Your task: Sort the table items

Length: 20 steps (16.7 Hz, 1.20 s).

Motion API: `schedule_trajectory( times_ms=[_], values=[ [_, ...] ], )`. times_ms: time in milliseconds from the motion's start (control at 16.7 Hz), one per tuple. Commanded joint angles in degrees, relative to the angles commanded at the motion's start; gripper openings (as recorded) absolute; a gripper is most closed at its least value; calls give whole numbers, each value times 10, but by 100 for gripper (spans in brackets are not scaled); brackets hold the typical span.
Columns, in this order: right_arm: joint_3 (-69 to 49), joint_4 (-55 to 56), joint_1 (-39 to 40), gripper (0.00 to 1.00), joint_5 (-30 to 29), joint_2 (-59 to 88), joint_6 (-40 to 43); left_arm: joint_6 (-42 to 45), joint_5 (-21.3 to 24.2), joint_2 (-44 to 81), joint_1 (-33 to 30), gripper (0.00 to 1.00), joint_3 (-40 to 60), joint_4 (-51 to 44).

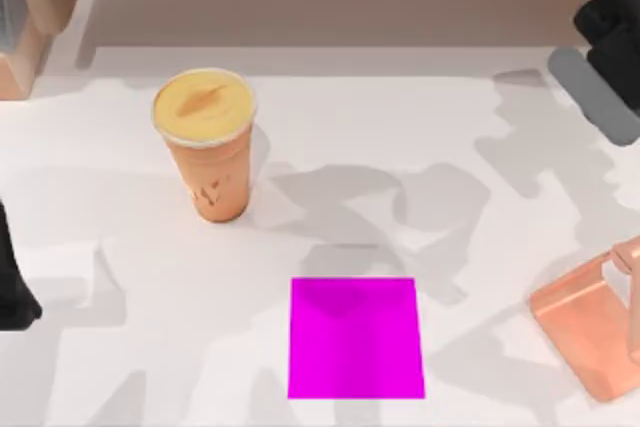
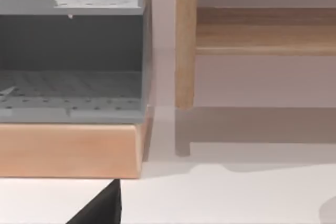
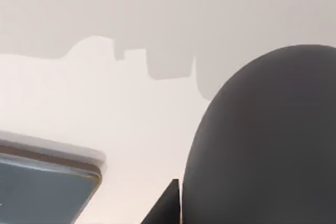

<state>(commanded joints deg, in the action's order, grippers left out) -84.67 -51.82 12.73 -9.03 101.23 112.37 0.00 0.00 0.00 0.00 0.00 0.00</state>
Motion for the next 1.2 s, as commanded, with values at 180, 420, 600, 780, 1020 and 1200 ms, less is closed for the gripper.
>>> schedule_trajectory(
  times_ms=[180, 420, 600, 780, 1020, 1200],
  values=[
    [-30, 3, 150, 0, 10, 63, 88, 0, 0, 0, 0, 100, 0, 0],
    [-42, -25, 300, 0, 44, 147, 151, 0, 0, 0, 0, 100, 0, 0],
    [-40, -52, 359, 0, 73, 190, 161, 0, 0, 0, 0, 100, 0, 0],
    [-33, -59, 373, 0, 86, 197, 152, 0, 0, 0, 0, 100, 0, 0],
    [-33, -56, 370, 0, 85, 196, 150, 0, 0, 0, 0, 100, 0, 0],
    [-27, -47, 371, 0, 85, 200, 151, 0, 0, 0, 0, 100, 0, 0]
  ],
)
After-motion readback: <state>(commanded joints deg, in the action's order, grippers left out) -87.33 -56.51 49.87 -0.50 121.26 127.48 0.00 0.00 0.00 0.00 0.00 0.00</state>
